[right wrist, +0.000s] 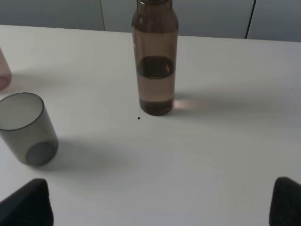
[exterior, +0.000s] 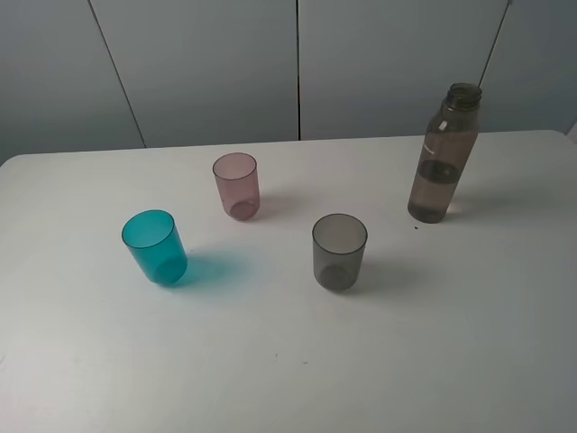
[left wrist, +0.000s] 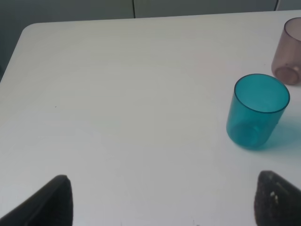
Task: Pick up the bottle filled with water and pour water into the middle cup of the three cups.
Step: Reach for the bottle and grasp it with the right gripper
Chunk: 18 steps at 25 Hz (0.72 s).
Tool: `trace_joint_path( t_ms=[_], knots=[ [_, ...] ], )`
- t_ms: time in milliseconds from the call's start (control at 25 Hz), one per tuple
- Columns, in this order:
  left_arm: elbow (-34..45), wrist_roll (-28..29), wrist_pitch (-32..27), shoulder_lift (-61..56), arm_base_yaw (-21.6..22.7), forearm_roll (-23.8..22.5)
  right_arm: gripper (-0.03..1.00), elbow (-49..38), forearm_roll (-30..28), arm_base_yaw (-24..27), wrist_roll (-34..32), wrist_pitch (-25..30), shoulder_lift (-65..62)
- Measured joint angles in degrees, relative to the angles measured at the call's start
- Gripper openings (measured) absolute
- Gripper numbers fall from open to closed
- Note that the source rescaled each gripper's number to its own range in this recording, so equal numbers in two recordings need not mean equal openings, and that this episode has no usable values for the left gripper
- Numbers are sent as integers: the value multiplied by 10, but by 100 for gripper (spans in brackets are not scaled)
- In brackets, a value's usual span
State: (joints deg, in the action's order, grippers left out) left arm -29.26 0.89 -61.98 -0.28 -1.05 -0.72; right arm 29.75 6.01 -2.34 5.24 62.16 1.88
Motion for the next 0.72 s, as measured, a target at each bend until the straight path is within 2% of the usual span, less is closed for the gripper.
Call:
trace_joint_path(
  t_ms=[80, 240, 560, 720],
  knots=[
    [0, 1, 0, 0, 0, 0, 100, 19, -3, 0, 0, -18, 47],
    [0, 2, 0, 0, 0, 0, 100, 58, -6, 0, 0, -90, 165],
    [0, 2, 0, 0, 0, 0, 100, 70, -2, 0, 0, -281, 392],
    [0, 2, 0, 0, 0, 0, 100, 62, -2, -7, 0, -359, 486]
  ],
)
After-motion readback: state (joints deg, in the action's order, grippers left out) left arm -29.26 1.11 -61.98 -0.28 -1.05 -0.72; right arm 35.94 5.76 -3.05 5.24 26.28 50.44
